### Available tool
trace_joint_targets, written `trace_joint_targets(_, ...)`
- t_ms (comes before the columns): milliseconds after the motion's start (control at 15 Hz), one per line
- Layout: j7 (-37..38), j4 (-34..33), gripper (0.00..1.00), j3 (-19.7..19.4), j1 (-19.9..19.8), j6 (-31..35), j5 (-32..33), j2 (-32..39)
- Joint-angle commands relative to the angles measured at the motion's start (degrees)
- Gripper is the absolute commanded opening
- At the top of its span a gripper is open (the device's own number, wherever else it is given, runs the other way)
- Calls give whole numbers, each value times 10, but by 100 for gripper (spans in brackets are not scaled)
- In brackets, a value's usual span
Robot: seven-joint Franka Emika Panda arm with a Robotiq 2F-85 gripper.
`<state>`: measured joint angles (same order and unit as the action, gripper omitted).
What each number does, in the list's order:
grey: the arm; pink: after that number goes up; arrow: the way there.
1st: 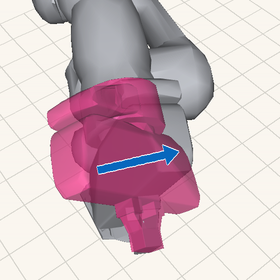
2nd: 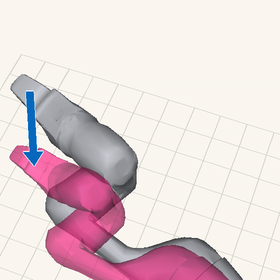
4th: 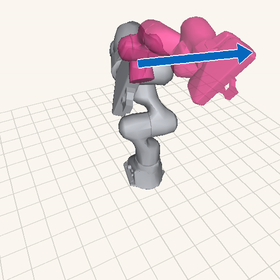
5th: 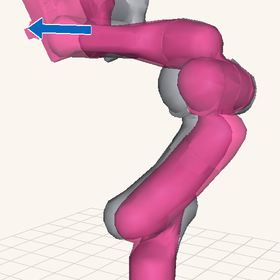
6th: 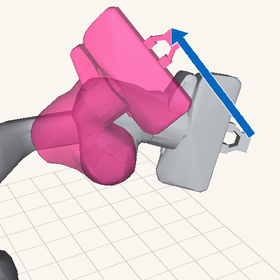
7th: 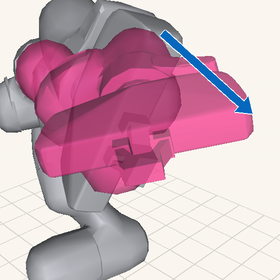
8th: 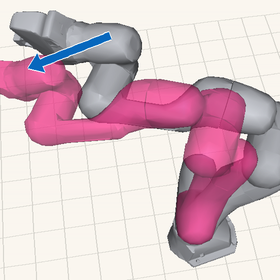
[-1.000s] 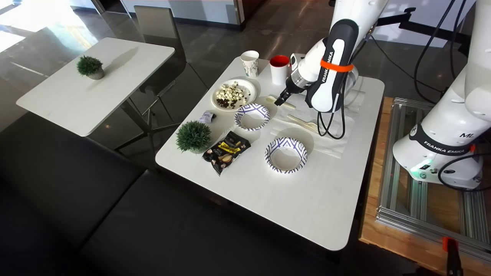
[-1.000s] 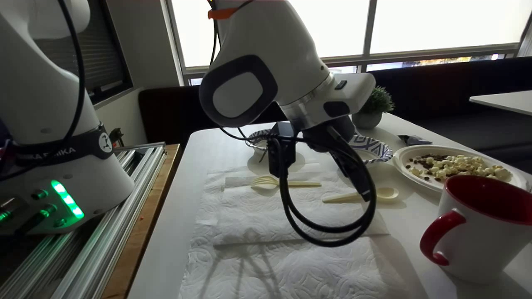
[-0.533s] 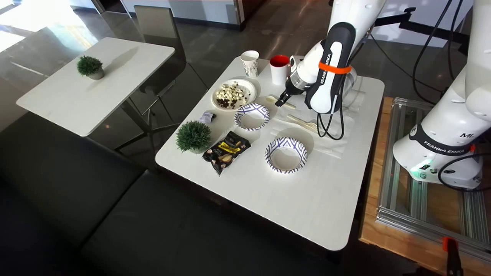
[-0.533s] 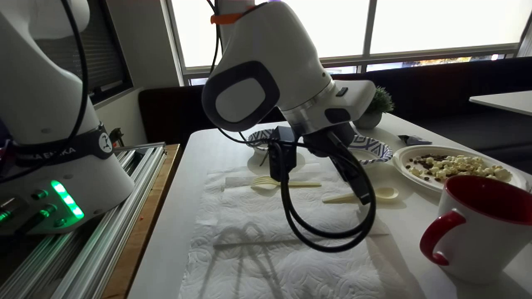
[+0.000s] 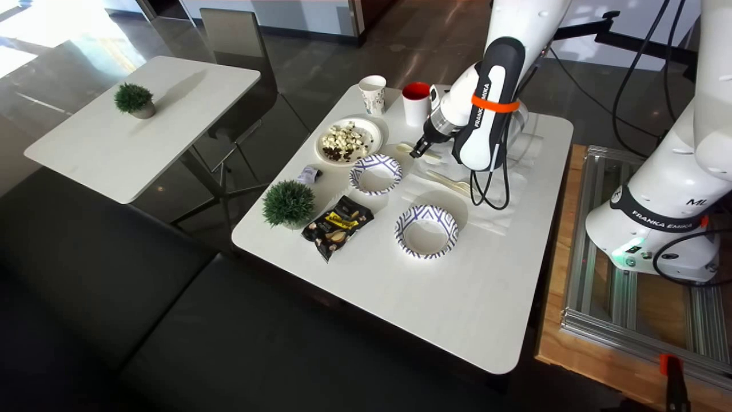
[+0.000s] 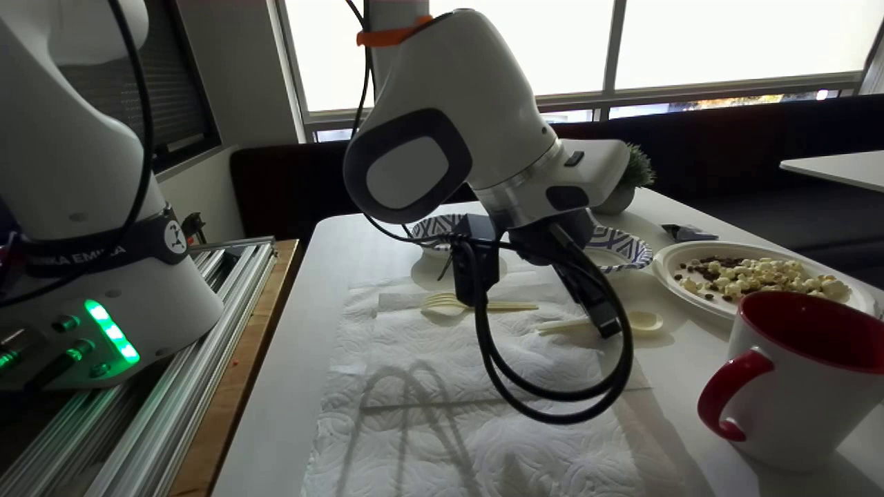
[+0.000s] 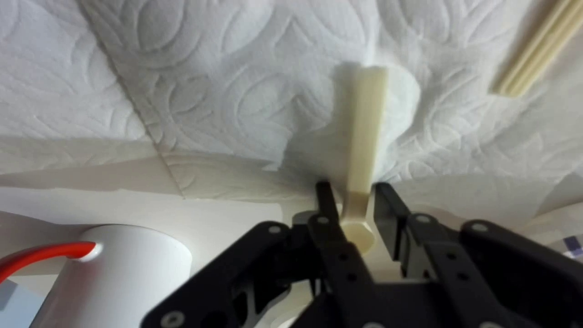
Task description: Pick up the spoon from the table and scoop some of the contents in the bowl and pour them in the other bowl
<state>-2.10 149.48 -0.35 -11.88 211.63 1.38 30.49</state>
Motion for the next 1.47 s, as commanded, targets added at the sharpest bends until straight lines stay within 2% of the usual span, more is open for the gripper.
trace_joint_targets(0, 6, -5, 5, -16, 15, 1, 7, 4)
trace_joint_targets(133, 3, 1, 0, -22, 20, 2, 3, -2)
trace_joint_targets(333, -2, 2, 3, -32, 29, 0, -2, -4)
trace_joint_targets(400, -4, 2, 29, -37, 33, 1, -3, -3)
trace_joint_targets(467, -4, 2, 39, -38, 33, 1, -3, -3)
trace_joint_targets(600, -4, 6, 51, -42, 36, 3, -3, -7)
trace_joint_targets(800, -6, 13, 54, -45, 42, 6, -4, -15)
trace_joint_targets(1067, -6, 17, 40, -46, 47, 8, -4, -18)
trace_joint_targets(1133, -7, 18, 41, -46, 47, 7, -3, -19)
trace_joint_targets(1200, -7, 18, 38, -47, 49, 8, -5, -19)
trace_joint_targets(1267, -8, 17, 33, -48, 51, 8, -5, -18)
trace_joint_targets(1400, -8, 16, 14, -49, 52, 8, -5, -17)
